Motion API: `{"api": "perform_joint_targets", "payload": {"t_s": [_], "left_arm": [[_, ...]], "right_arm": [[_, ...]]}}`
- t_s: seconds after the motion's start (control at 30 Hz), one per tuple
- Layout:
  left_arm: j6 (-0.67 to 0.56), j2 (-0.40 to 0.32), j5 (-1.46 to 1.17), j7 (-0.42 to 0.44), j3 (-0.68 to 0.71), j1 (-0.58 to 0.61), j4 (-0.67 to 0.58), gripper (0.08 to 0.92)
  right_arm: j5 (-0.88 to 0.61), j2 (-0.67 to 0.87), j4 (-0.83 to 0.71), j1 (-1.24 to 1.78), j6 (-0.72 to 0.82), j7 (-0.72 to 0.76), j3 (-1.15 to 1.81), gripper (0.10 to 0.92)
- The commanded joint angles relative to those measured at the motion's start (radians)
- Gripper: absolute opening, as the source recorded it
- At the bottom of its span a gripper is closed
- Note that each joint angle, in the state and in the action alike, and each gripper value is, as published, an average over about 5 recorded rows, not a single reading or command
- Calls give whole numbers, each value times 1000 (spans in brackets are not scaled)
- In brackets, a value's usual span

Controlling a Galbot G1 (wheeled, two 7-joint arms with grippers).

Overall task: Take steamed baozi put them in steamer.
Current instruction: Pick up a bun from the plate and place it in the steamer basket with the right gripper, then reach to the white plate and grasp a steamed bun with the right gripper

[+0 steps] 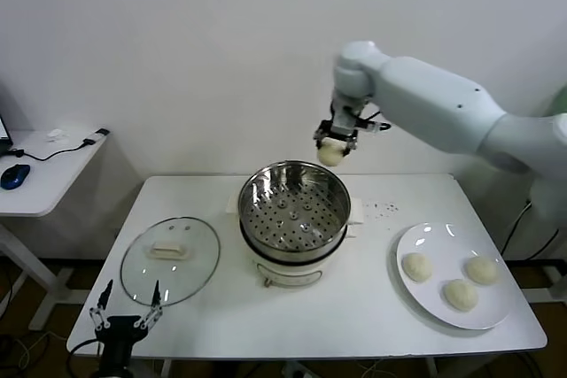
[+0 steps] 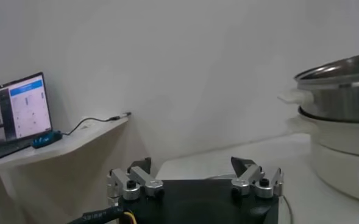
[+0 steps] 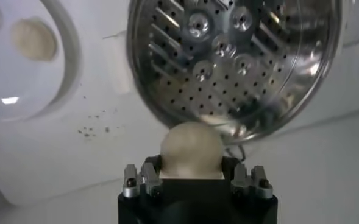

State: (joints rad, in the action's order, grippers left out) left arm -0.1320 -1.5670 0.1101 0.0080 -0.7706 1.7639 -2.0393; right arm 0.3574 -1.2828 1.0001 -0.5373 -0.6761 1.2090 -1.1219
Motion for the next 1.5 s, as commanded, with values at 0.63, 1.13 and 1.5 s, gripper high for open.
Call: {"api": "perform_joint_targets", "payload": {"t_s": [0.63, 1.13, 1.5], "left_arm": [[22, 11, -7, -8, -4, 3, 7, 823], [21, 9, -5, -18, -3, 22, 6, 823], [22, 16, -7, -17, -5, 31, -17, 823]], "right_arm": [[327, -233, -288, 241, -129, -74, 109, 653], [253, -166, -192, 172, -108, -76, 113, 821], [-355, 203, 123, -145, 246, -112, -134, 823]]}}
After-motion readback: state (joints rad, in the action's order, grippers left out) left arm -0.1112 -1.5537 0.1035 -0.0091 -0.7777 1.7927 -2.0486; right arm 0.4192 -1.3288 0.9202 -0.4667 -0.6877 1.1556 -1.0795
